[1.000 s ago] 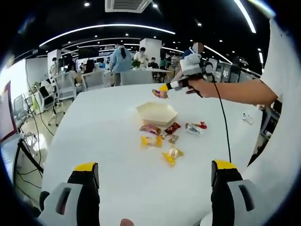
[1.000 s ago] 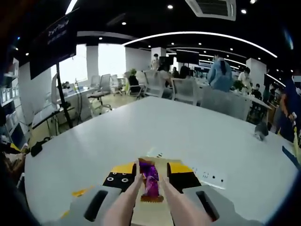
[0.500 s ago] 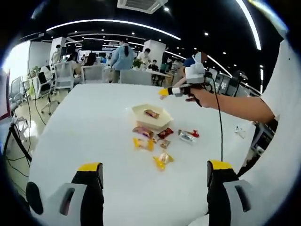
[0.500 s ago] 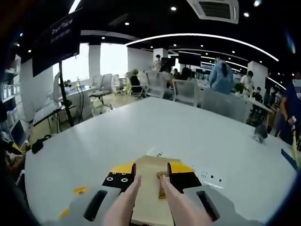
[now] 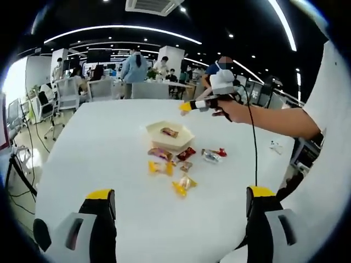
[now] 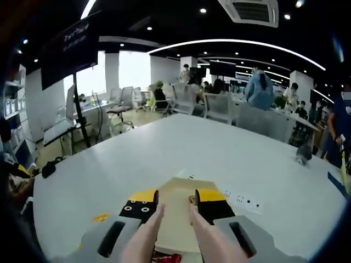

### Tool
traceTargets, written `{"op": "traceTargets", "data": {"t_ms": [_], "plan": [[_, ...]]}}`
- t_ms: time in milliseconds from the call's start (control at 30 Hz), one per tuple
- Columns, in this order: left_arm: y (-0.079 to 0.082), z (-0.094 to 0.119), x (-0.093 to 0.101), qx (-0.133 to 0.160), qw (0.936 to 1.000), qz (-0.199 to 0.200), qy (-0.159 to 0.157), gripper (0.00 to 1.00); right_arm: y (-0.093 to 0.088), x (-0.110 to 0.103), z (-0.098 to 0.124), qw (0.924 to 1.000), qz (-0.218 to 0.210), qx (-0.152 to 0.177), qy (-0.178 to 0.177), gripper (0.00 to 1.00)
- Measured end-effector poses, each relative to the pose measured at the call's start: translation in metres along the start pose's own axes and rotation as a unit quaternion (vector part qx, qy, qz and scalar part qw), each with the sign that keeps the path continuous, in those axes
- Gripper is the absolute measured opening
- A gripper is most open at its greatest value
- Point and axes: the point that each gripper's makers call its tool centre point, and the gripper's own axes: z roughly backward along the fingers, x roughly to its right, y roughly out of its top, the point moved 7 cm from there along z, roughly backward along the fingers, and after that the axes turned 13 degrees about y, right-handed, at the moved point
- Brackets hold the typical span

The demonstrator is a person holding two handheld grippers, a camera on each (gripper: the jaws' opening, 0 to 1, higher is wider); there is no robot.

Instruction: Place the target food into the container with the food tongs after gripping and lifting it, then release it inside without dropping or visibly crushing the food.

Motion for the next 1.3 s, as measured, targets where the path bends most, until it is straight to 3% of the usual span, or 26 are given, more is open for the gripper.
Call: {"op": "traceTargets", "data": {"t_ms": [333,667,800,1033,1300], "plan": [[0.002,0.007,0.002,0.011,0.9998,0.011,0.008,0.99,0.001,-0.01,0.023,0.9997,0.0,0.026,-0.005,0.27],[0.005,0.002,0.013,0.009,0.9999,-0.003,-0.009,0.99,-0.003,-0.031,0.054,0.9992,-0.004,0.04,-0.002,0.28],[0.01,-0.006,0.017,0.017,0.9997,0.008,-0.017,0.99,-0.012,-0.041,0.07,0.9993,-0.006,0.038,0.002,0.28],[0.018,-0.011,0.024,0.012,0.9993,-0.015,-0.033,0.99,-0.018,-0.054,0.09,0.9988,-0.011,0.048,0.001,0.28],[0.013,-0.01,0.025,0.009,0.9993,-0.013,-0.034,0.99,-0.037,-0.068,0.111,0.9989,-0.008,0.045,-0.009,0.28]]}}
